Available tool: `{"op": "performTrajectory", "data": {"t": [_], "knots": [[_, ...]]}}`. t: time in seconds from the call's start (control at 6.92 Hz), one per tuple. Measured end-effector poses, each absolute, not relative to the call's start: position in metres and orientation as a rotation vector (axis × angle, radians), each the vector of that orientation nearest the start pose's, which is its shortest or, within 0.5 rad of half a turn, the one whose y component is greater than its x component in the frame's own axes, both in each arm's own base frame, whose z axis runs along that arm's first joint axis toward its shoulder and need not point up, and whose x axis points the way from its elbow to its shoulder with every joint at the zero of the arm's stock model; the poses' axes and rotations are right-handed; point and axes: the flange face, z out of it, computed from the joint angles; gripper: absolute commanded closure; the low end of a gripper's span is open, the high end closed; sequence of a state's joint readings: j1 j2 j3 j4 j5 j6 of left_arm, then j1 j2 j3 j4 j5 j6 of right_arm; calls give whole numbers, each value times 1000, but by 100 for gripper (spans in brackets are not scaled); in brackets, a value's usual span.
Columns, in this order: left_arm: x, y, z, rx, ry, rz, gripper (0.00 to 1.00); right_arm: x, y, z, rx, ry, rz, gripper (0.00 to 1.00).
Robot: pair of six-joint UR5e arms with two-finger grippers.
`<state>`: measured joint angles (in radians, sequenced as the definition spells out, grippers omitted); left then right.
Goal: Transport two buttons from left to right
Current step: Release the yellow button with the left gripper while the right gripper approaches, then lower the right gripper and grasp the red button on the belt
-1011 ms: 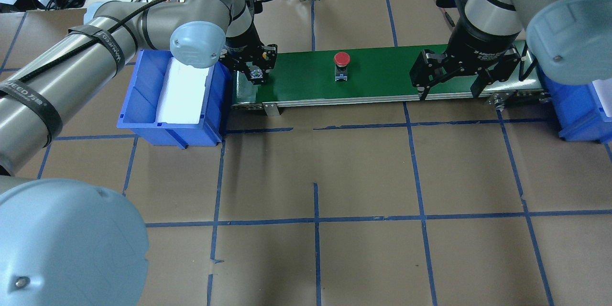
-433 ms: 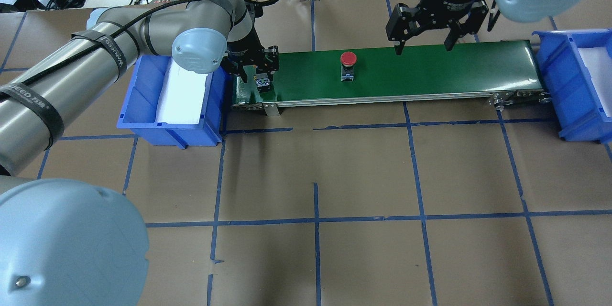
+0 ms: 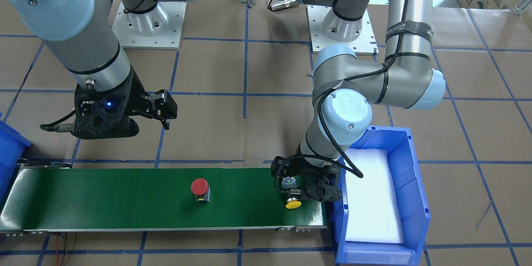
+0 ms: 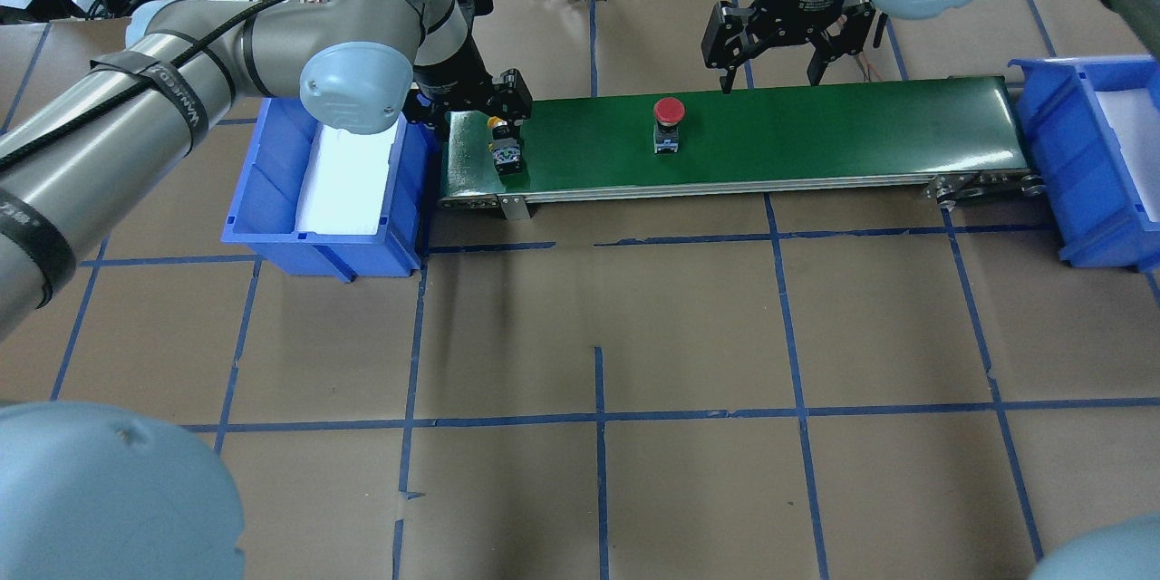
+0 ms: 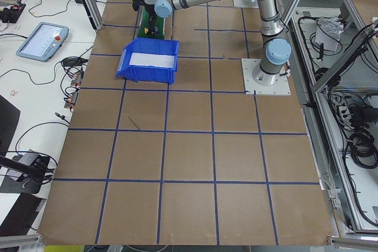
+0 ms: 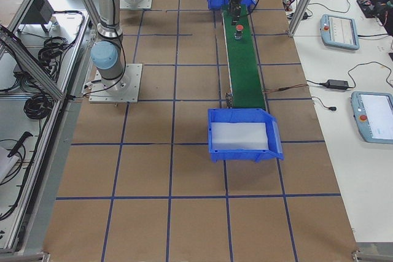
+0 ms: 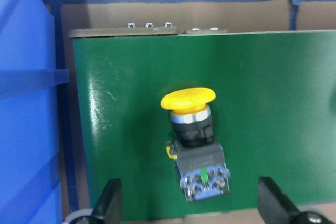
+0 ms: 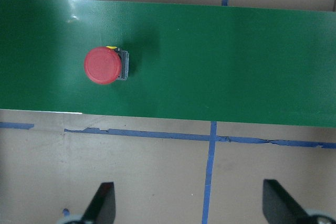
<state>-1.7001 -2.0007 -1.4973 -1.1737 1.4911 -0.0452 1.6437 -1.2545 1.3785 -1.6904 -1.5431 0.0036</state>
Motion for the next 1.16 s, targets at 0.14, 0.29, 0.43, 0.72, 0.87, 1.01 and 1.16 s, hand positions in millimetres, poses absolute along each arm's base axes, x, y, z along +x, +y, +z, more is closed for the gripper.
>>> {"op": "performTrajectory", "data": {"t": [0.14,0.29,0.43,0.72,0.87,1.01,1.16], "knots": [[-216,-604,346,162,3207,-26,1,183,-621,400,-101,3109,15,0],[-203,-579,380,151,3197,17,1,184,-628,387,-94,3107,15,0],[-181,-555,413,107,3191,69,1,185,-633,378,-92,3106,18,0],[-143,-511,464,76,3156,140,1,187,-640,363,-95,3103,27,0],[-135,-493,483,80,3109,138,1,187,-641,357,-94,3096,35,0],[-131,-479,494,78,3082,153,1,188,-642,348,-93,3087,42,0],[-130,-472,500,77,3073,154,1,189,-642,340,-88,3081,41,0]]}}
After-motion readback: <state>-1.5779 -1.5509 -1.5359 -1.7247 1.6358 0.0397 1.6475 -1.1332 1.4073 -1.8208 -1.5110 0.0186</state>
